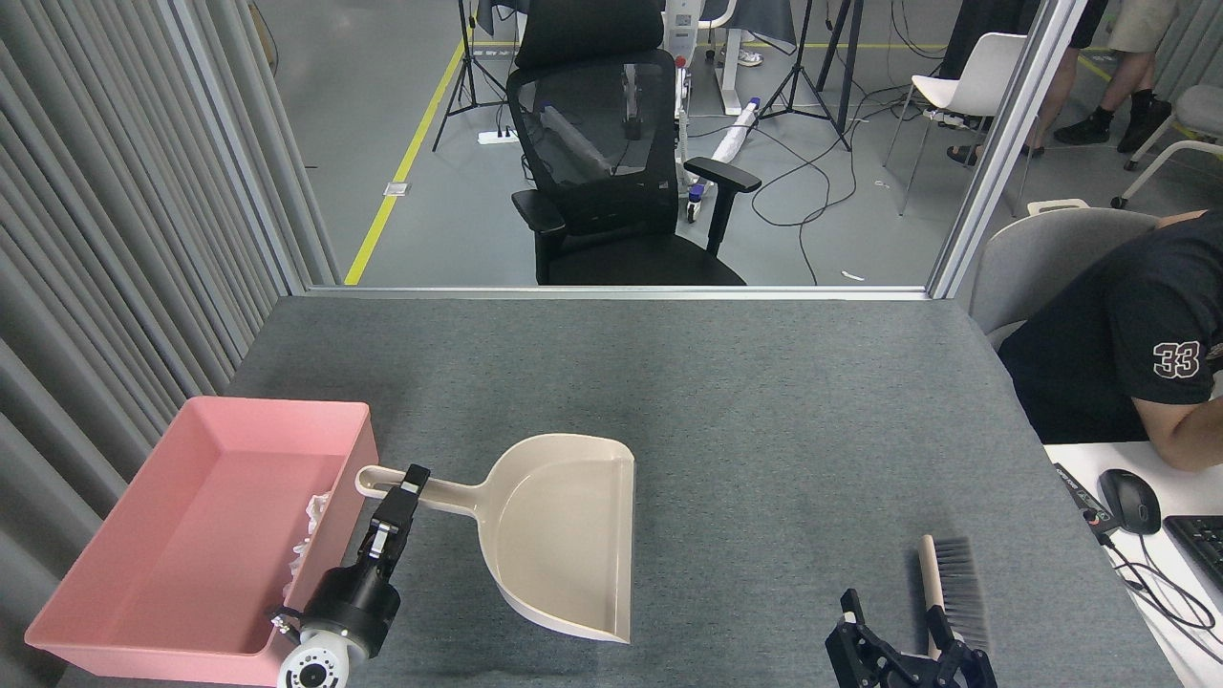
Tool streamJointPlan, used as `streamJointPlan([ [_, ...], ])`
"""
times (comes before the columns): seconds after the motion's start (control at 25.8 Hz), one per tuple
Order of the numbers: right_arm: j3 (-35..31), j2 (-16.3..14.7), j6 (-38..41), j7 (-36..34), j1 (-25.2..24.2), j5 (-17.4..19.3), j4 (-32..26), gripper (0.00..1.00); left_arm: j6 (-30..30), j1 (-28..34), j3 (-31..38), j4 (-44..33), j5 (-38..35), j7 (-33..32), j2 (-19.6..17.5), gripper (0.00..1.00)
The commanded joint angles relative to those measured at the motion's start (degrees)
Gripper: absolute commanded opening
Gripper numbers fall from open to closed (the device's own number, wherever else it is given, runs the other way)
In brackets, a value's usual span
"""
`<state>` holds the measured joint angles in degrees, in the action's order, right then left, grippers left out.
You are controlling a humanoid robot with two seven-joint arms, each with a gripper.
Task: Sweep and dump garbage into bin
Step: 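Lower the dustpan back onto the table beside the bin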
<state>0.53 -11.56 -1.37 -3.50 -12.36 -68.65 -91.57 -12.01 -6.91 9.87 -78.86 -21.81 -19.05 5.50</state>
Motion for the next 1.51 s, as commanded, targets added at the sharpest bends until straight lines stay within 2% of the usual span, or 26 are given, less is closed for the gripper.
streamJointPlan([
  [0.0, -0.01, -0.05, 0.06, -0.36, -0.39, 0.0, -0.02, 0.98, -2.22, 0.15, -0.46, 3.98, -0.69, 1.2, 0.91, 0.21],
  [0.12, -0.01, -0.13, 0.06, -0.36, -0.39, 0.0, -0.02, 0.98, -3.63, -0.64, -0.46, 7.23, -0.87, 1.56, 1.09, 0.21],
  [0.43, -0.01, -0.31, 0.06, -0.36, -1.09, 0.0, -0.1, 0.98, -3.81, -2.31, -0.55, 9.51, -0.78, 2.43, 1.44, 0.23],
  [0.7, -0.36, -0.4, 0.14, -0.36, -1.62, 0.0, -0.1, 0.98, -4.6, -4.07, -0.38, 13.38, -0.69, 2.61, 1.53, 0.27],
  [0.97, -0.71, -0.4, 1.02, -0.45, -1.62, 0.0, -0.1, 0.98, -4.51, -7.68, -0.29, 17.16, -0.69, 4.19, 1.97, 0.36],
  [1.12, -1.15, -0.57, 1.29, -0.45, -1.71, 0.0, -0.1, 0.98, -4.33, -8.73, -0.38, 19.27, -0.69, 4.72, 1.97, 0.45],
  [1.28, -1.24, -1.28, 1.46, -0.45, -1.71, 0.0, -0.1, 0.98, -2.49, -8.2, -0.55, 18.83, -1.13, 5.34, 1.71, 0.72],
  [1.39, -1.76, -1.19, 1.46, -0.36, -1.62, 0.0, -0.1, 0.98, -0.64, -6.71, -0.73, 17.07, -4.38, 5.25, 1.35, 0.97],
  [1.47, -1.76, -1.19, 1.55, -0.36, -1.62, 0.0, -0.1, 0.98, -0.2, -4.86, -0.73, 15.05, -7.72, 4.9, 1.09, 0.98],
])
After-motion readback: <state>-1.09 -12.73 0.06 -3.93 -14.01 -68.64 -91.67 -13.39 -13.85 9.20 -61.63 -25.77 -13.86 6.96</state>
